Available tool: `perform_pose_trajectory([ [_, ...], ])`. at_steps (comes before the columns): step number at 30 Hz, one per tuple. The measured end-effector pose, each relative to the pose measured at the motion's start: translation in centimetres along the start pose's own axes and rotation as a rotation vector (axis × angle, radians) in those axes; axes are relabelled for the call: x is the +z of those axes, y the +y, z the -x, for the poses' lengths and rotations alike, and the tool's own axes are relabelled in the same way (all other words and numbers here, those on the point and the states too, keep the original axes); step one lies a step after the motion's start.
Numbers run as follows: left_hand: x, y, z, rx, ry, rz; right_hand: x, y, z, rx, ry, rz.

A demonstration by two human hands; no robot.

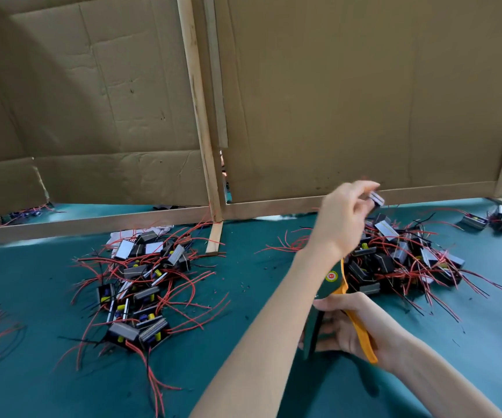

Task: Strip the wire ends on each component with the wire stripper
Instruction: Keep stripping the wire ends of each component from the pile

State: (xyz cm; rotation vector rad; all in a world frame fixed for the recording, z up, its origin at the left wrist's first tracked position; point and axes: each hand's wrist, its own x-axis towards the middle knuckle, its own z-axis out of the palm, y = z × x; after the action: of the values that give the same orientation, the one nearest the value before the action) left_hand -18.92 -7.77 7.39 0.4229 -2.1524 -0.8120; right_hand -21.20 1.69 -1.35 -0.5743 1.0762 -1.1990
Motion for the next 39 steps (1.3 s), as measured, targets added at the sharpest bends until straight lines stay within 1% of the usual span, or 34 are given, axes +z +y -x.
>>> perform_pose_trajectory([
  [2, 0.6, -0.2, 0.6, -0.075, -0.241, -0.04, -0.2, 0.0, -0.1, 0.004, -0.01, -0.012],
  [3, 0.3, -0.4, 1.2, -0.093, -0.295, -0.05, -0.2, -0.1, -0.1, 0.006, -0.019, -0.02],
  [4, -0.5, -0.7, 2.1, -0.098, -0.307, -0.052, -0.2, -0.1, 0.0, 0.008, -0.023, -0.032],
  [7, -4.7, -2.5, 5.2, -0.148, -0.234, -0.106, -0.2, -0.2, 0.0, 0.004, -0.019, -0.065],
  [10, -10.4, -5.5, 7.6, -0.305, -0.065, -0.397, -0.2, -0.2, 0.1, -0.008, -0.016, -0.053],
  [13, -15.5, -8.8, 9.4, -0.531, 0.108, -0.669, -0.1, -0.3, 0.2, -0.018, -0.032, -0.051],
  [15, -17.5, -10.9, 10.2, -0.64, 0.149, -0.759, -0.2, -0.3, 0.2, -0.036, -0.035, -0.056],
  [17, -18.5, -12.5, 11.0, -0.686, 0.152, -0.79, -0.3, -0.3, 0.2, -0.056, -0.031, -0.029],
  [24, -18.5, -14.8, 11.7, -0.7, 0.238, -0.834, -0.4, -0.3, 0.2, -0.031, -0.014, 0.038],
  [29, -18.6, -14.6, 11.6, -0.649, 0.264, -0.861, -0.5, -0.1, 0.0, -0.027, -0.031, 0.036],
  [32, -18.8, -13.1, 10.9, -0.549, 0.216, -0.795, -0.6, -0.2, 0.0, -0.032, -0.037, -0.005],
  [35, -18.5, -10.6, 9.8, -0.385, 0.155, -0.591, -0.7, -0.3, 0.0, -0.045, -0.025, -0.049],
  [37, -17.4, -8.9, 9.1, -0.288, 0.076, -0.439, -0.8, -0.4, 0.0, -0.06, -0.011, -0.075],
  [38, -16.6, -8.3, 8.9, -0.243, 0.02, -0.422, -0.8, -0.4, 0.0, -0.072, -0.004, -0.085],
  [39, -15.7, -7.9, 8.7, -0.205, -0.048, -0.467, -0.9, -0.5, 0.0, -0.086, 0.004, -0.094],
])
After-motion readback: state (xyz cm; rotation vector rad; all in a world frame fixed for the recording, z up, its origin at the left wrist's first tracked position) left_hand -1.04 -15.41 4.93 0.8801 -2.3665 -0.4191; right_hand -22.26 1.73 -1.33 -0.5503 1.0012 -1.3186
